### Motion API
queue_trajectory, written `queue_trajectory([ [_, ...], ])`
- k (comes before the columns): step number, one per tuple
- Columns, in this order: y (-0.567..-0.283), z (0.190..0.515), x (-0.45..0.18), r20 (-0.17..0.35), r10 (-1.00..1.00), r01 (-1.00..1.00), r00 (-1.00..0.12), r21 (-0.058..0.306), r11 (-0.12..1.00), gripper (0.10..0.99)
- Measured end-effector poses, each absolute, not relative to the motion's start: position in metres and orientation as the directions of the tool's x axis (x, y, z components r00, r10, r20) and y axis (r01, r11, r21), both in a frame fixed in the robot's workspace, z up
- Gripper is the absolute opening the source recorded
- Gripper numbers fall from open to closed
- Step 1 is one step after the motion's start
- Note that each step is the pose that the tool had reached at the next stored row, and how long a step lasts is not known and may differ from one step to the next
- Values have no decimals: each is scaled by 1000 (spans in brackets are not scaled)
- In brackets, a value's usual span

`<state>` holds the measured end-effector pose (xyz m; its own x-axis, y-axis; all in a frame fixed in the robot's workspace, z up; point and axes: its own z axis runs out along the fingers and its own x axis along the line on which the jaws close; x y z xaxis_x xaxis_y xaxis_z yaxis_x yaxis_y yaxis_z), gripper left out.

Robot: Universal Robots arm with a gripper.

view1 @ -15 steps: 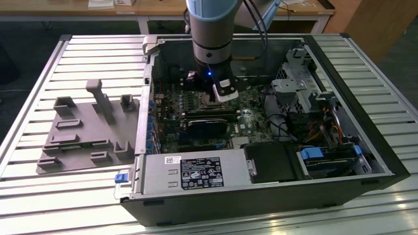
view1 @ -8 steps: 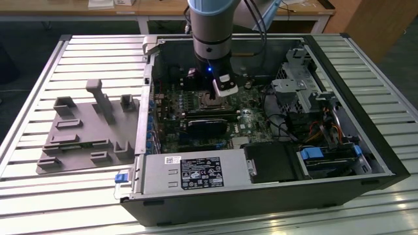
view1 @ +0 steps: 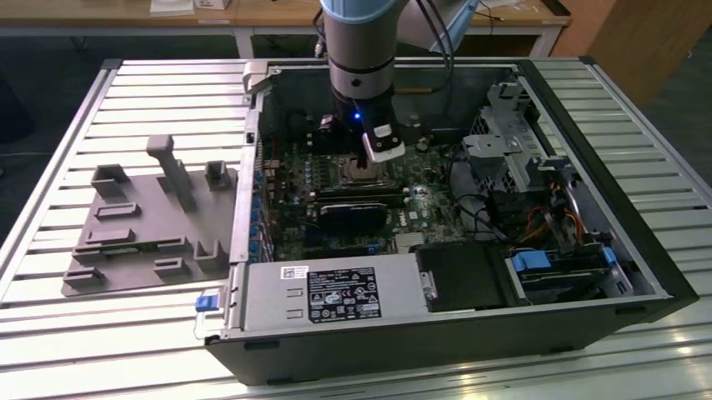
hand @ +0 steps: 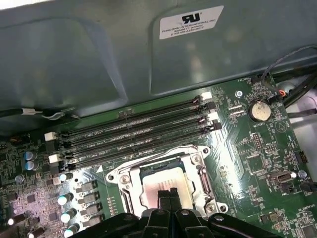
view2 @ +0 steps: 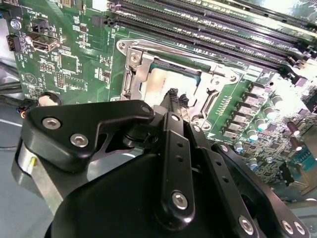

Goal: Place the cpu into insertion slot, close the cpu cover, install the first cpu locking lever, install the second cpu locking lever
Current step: 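Install the second cpu locking lever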

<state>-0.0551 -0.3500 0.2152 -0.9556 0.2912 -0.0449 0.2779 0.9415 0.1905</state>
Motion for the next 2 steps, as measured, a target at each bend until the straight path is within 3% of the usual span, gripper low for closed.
queue_trajectory([
  [2,-350,215,-55,-45,291,278,-956,191,942,102],
])
